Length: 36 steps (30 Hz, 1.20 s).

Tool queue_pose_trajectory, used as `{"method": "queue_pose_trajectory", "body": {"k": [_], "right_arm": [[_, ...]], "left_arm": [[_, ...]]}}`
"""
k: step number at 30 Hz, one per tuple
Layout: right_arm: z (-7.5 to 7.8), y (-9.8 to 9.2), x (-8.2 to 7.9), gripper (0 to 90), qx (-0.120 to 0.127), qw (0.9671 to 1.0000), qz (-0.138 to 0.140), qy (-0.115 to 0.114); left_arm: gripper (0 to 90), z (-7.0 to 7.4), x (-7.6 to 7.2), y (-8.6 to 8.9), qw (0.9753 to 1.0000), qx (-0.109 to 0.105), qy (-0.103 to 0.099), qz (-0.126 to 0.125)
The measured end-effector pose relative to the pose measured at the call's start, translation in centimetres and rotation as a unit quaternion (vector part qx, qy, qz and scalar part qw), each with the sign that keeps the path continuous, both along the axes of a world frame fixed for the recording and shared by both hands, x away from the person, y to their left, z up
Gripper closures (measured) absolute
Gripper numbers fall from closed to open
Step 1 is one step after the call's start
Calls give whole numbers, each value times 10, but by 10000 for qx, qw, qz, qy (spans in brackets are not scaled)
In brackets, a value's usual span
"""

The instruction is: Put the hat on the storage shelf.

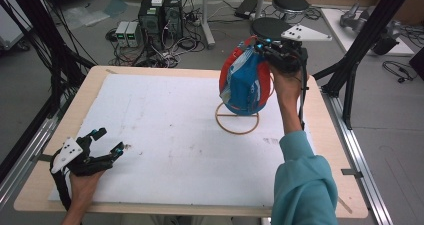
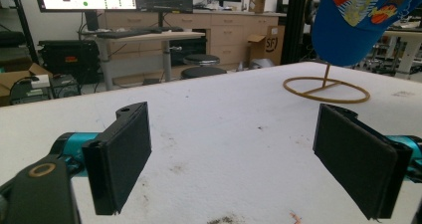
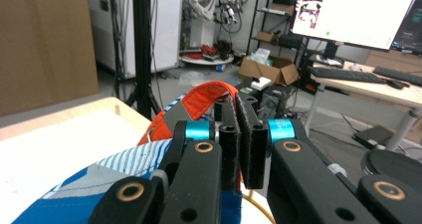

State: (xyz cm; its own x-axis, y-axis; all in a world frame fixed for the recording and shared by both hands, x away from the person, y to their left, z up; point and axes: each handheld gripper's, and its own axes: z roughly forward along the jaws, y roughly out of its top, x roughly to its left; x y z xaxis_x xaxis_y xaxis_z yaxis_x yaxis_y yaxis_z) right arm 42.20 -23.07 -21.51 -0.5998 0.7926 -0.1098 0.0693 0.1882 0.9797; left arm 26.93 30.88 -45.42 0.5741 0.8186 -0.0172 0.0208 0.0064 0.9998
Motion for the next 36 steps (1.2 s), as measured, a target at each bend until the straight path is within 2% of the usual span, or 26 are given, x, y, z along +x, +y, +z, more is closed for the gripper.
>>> {"method": "queue_pose_trajectory", "body": {"k": [5,6,16,21,22,26,31,36], "right_arm": [[1,-9,15,882,-24,10000,-89,8],[0,-10,18,882,19,9999,-117,98],[-20,-23,49,881,-26,9989,-255,396],[-23,-24,58,881,-123,9982,-220,551],[-22,-24,61,881,-209,9979,-201,586],[-22,-24,65,881,-248,9979,-183,566],[-28,-28,71,881,-199,9971,-236,692],[-36,-32,77,880,-141,9971,-157,734]], "left_arm": [[156,0,0,0,10000,3,5,-10],[156,0,0,0,10000,-1,0,-8],[156,0,-1,0,10000,2,-25,-8],[156,0,-1,0,10000,-5,-47,-4],[156,0,-1,0,10000,-3,-55,-12],[156,0,-2,0,10000,-11,-71,-4],[156,0,-2,0,10000,-14,-81,-1],[156,0,-2,1,10000,-14,-80,0]]}}
